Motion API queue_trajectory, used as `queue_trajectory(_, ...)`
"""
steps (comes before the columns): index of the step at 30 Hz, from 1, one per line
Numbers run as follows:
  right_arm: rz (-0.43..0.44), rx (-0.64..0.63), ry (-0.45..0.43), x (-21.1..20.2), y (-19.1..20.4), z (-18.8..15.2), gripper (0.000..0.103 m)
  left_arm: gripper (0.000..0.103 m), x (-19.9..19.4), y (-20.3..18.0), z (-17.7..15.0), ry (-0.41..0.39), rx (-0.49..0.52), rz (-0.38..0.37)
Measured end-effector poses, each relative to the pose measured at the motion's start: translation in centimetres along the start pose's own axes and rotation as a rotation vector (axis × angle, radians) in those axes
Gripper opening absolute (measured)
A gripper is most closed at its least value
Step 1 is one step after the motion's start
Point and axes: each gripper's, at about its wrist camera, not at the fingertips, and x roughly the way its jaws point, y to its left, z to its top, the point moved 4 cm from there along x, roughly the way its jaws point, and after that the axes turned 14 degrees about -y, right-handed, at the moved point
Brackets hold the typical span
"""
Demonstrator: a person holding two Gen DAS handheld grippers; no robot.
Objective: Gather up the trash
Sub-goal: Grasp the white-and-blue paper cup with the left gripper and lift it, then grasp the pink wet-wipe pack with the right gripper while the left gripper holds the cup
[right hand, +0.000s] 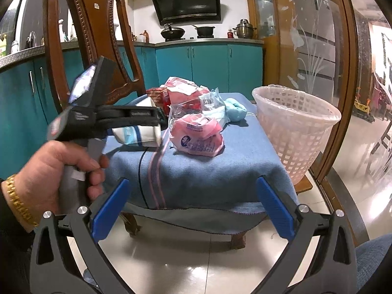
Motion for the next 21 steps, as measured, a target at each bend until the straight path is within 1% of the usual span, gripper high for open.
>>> queue_trajectory(1,-0.005,0.007,0.003,0.1,-0.1,0.1,0.1,0.081,-1.2,0.1,0.5,-0.021,-0.004,0.003)
queue_trajectory(3,-0.02,0.023,0.014,0.6,-0.4,0.5,0.1,0.081,-4.1,0.0,2.4,-0.096,-0.002,0.003)
queue_trajectory(4,-0.025,0.033,0.022,1.0,-0.4,0.7,0.1,0.081,-6.2,-0.2,3.8,-0.155,0.01,0.005)
queue_trajectory(7,-0.038,0.074,0.032,3.0,-0.2,1.7,0.1,0.081,-11.1,-1.1,7.1,-0.29,0.064,0.021)
queue_trajectory(9,-0.044,0.073,0.022,4.4,0.1,2.3,0.1,0.081,-13.9,-1.6,8.8,-0.356,0.102,0.032)
queue_trajectory(12,-0.086,0.027,0.032,8.0,0.8,3.2,0.1,0.082,-16.4,-2.2,10.3,-0.399,0.15,0.025)
queue_trajectory(15,-0.125,-0.02,0.049,11.1,0.9,3.2,0.1,0.082,-16.9,-2.5,11.3,-0.419,0.175,0.013)
queue_trajectory(17,-0.126,-0.041,0.095,13.3,1.0,2.5,0.1,0.082,-16.0,-2.3,11.4,-0.406,0.161,0.006)
queue_trajectory(19,-0.13,-0.053,0.117,14.7,0.8,1.8,0.1,0.081,-14.8,-1.6,10.6,-0.395,0.15,0.03)
queue_trajectory(20,-0.118,-0.047,0.124,15.2,0.8,1.5,0.1,0.081,-14.0,-1.1,10.3,-0.387,0.144,0.035)
queue_trajectory(21,-0.096,-0.038,0.12,15.3,0.8,1.3,0.097,0.081,-13.3,-0.7,9.7,-0.377,0.134,0.036)
